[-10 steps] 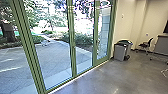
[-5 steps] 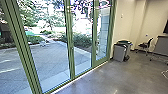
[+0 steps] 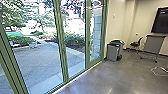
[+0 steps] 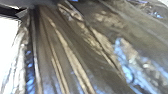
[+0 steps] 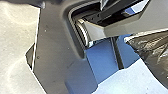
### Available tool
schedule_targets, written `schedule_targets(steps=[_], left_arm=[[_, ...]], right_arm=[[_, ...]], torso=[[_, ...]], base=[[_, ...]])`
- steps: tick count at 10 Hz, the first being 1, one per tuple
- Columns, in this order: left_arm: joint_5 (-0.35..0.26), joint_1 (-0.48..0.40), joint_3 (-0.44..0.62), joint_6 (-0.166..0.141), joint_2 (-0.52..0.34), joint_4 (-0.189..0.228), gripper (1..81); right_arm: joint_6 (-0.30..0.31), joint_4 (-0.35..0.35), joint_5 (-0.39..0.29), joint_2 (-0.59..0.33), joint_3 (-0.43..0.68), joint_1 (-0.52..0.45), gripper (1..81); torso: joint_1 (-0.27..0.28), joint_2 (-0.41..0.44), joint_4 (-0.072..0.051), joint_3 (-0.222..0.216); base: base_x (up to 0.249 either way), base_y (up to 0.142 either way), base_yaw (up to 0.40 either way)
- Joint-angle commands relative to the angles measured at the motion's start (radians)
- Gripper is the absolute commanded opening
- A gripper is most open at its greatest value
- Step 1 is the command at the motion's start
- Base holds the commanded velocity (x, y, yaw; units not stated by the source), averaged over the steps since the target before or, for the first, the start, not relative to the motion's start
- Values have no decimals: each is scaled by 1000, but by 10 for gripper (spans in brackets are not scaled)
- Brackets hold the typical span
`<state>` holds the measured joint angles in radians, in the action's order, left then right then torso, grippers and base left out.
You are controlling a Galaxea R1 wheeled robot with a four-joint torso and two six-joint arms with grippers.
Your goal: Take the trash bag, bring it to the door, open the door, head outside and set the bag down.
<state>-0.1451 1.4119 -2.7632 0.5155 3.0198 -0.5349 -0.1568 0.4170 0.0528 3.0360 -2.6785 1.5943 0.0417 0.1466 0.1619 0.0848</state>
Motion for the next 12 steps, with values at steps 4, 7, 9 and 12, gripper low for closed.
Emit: schedule_targets(steps=[4,7,9,12], left_arm=[[-67,-64,-1,3,-4,1,10],[-60,-63,-1,3,-5,1,10],[-60,-63,-1,3,-4,1,10],[-60,-64,-1,3,-1,1,10]], right_arm=[[-9,-9,-65,5,10,-49,811],[-9,-9,-65,5,10,-49,811],[-9,-12,-65,5,8,-50,811],[-9,-12,-65,7,10,-46,811]], torso=[[0,0,-1,0],[0,0,-1,0],[0,0,0,0],[0,0,0,0]], base=[[142,-63,0],[142,-63,0],[142,-63,0],[142,-64,0]])
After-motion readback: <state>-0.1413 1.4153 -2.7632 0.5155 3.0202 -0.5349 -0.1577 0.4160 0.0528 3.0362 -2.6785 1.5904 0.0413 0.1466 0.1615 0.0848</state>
